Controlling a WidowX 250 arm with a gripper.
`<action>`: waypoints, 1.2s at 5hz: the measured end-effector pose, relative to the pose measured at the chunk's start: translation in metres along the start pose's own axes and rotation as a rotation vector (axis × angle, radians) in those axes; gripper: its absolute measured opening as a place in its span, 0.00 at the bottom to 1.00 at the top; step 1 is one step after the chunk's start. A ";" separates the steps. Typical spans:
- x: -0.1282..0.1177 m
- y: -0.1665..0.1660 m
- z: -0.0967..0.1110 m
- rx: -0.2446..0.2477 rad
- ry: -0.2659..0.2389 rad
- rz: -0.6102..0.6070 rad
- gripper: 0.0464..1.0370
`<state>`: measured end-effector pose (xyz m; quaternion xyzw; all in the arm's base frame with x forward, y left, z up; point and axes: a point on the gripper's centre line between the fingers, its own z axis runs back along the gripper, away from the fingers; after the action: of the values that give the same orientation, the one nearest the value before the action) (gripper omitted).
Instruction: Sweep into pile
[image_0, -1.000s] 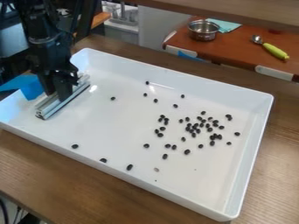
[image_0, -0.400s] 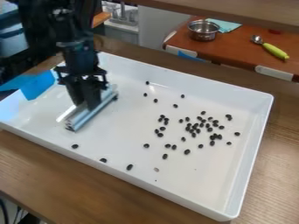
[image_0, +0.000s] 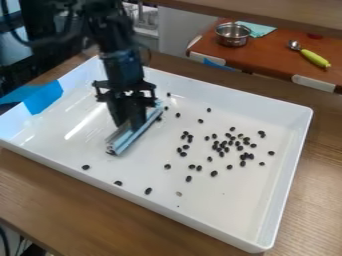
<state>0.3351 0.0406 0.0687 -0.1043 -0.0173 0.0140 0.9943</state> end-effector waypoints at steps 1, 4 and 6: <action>0.006 -0.015 -0.006 0.009 -0.020 0.010 0.29; 0.020 -0.049 -0.017 0.006 -0.050 0.032 0.29; 0.027 -0.095 -0.028 -0.057 -0.041 0.052 0.29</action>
<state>0.3652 -0.0574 0.0617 -0.1327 -0.0355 0.0417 0.9896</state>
